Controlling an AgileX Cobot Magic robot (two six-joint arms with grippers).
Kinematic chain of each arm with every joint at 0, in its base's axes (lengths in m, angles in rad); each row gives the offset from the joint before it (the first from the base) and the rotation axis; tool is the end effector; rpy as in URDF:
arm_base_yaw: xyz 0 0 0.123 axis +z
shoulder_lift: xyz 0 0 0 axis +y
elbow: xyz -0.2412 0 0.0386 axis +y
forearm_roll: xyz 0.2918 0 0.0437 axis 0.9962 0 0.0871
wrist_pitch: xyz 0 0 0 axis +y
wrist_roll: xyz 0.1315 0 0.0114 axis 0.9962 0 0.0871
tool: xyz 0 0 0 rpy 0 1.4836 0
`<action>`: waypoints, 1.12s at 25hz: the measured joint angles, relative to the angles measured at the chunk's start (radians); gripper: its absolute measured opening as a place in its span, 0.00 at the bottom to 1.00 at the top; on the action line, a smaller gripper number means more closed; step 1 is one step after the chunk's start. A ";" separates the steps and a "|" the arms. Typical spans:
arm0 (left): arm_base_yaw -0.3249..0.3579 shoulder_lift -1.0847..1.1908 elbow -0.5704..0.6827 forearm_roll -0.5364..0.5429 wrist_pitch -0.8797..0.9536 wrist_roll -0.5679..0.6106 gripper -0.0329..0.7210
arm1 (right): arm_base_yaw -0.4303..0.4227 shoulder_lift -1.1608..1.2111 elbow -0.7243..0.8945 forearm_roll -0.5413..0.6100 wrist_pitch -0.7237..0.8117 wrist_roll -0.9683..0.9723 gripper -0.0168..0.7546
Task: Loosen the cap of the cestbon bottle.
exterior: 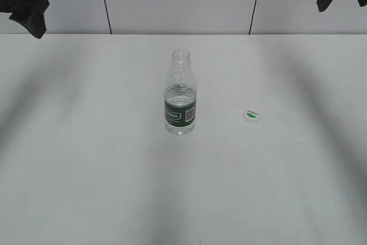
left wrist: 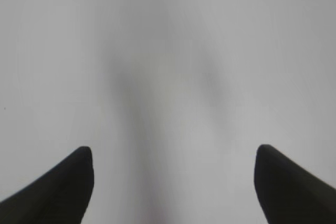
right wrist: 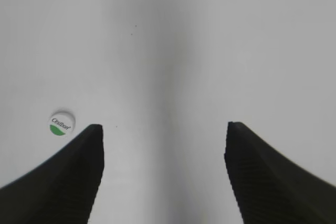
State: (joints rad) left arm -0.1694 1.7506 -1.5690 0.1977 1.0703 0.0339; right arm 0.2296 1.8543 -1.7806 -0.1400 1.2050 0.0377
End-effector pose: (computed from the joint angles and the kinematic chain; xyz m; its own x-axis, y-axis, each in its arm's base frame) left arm 0.4260 -0.0498 0.2246 -0.8820 0.2801 -0.3789 0.2136 0.9544 0.2085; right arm 0.4397 0.0851 0.2444 -0.9010 -0.2235 -0.3718 -0.1897 0.9738 -0.1256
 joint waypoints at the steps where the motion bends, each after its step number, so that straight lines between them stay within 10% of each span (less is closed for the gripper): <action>1: 0.014 0.000 -0.014 -0.025 0.031 0.023 0.78 | -0.027 0.000 -0.003 0.045 0.001 -0.017 0.74; 15: 0.196 -0.039 -0.001 -0.138 0.144 0.059 0.78 | -0.159 -0.050 0.033 0.106 0.004 -0.062 0.74; 28: 0.196 -0.410 0.418 -0.191 0.115 0.059 0.78 | -0.159 -0.465 0.517 0.108 0.007 -0.062 0.74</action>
State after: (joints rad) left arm 0.0270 1.3406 -1.1511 0.0068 1.1849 0.0932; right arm 0.0708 1.3889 -1.2636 -0.0320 1.2122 -0.0246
